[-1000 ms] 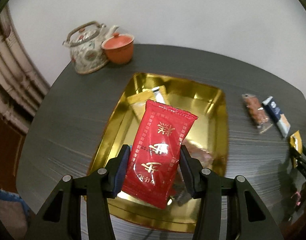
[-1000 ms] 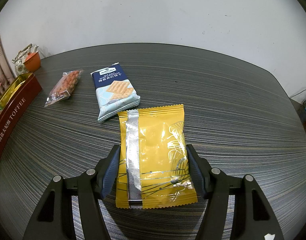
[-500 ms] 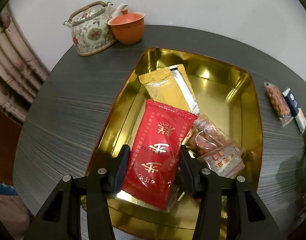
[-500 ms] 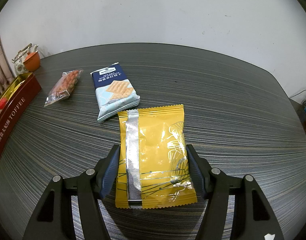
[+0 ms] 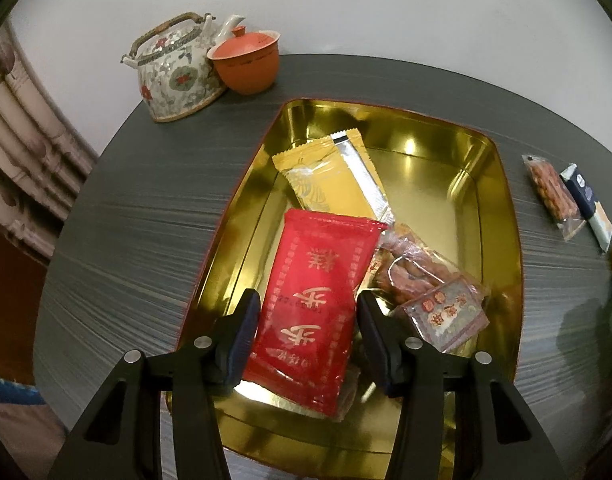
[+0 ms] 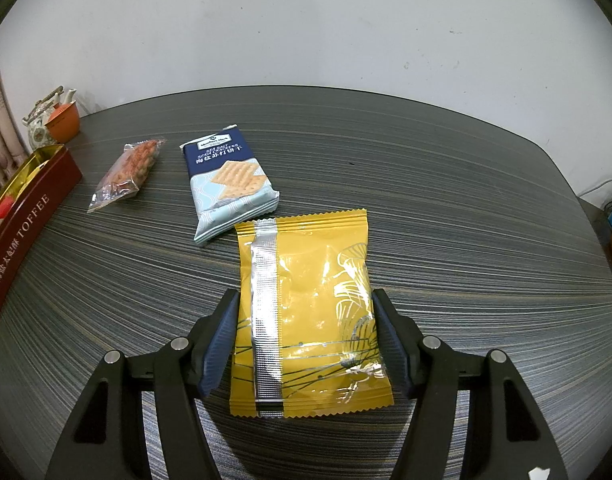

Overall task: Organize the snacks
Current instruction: 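Carry the red packet into the gold tray and open the left tool, then withdraw the open left tool from the tray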

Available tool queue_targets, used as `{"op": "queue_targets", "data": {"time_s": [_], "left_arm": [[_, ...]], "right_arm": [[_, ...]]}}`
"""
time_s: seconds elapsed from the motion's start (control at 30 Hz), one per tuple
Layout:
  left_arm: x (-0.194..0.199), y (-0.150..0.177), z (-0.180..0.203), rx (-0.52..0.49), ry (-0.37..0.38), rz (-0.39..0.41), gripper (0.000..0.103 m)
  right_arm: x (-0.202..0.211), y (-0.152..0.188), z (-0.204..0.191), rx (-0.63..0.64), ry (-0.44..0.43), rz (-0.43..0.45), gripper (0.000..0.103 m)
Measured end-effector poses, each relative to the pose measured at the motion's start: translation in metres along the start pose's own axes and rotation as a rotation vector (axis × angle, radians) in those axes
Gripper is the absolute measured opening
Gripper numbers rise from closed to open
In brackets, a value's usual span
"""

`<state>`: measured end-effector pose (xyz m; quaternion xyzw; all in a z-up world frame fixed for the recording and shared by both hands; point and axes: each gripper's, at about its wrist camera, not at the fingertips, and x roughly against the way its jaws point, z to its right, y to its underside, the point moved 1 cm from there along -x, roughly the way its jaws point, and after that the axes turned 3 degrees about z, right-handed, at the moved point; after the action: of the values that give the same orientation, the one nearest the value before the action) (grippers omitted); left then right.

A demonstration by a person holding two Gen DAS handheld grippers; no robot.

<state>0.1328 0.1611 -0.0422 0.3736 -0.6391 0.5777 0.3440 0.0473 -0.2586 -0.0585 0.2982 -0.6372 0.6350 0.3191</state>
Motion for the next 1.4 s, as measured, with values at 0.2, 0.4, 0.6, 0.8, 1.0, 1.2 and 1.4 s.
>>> {"op": "queue_targets", "data": {"time_s": [0.2,0.4,0.6,0.8,1.0,1.2,1.4], "left_arm": [[0.008,0.000,-0.001,-0.007,0.007,0.002,0.060],[0.023,0.002,-0.005,-0.006,0.008,0.024,0.062],[0.043,0.006,-0.010,-0.017,0.001,0.071,0.062],[0.059,0.021,-0.021,0.003,-0.002,0.103,0.063],[0.063,0.041,-0.038,0.032,-0.022,0.097,0.063],[0.062,0.057,-0.056,0.059,-0.058,0.102,0.064],[0.061,0.064,-0.070,0.104,-0.059,0.117,0.064]], "right_arm": [[0.000,0.000,0.000,0.001,0.000,0.000,0.061],[0.000,0.000,0.000,0.001,0.001,0.000,0.061],[0.000,0.000,0.000,0.002,0.001,0.000,0.061],[0.000,0.000,-0.001,0.003,0.002,0.000,0.061],[0.000,0.000,-0.001,0.003,0.003,0.000,0.061],[0.000,0.000,-0.002,0.004,0.003,0.002,0.058],[0.001,-0.001,-0.004,-0.015,0.028,-0.009,0.055]]}}
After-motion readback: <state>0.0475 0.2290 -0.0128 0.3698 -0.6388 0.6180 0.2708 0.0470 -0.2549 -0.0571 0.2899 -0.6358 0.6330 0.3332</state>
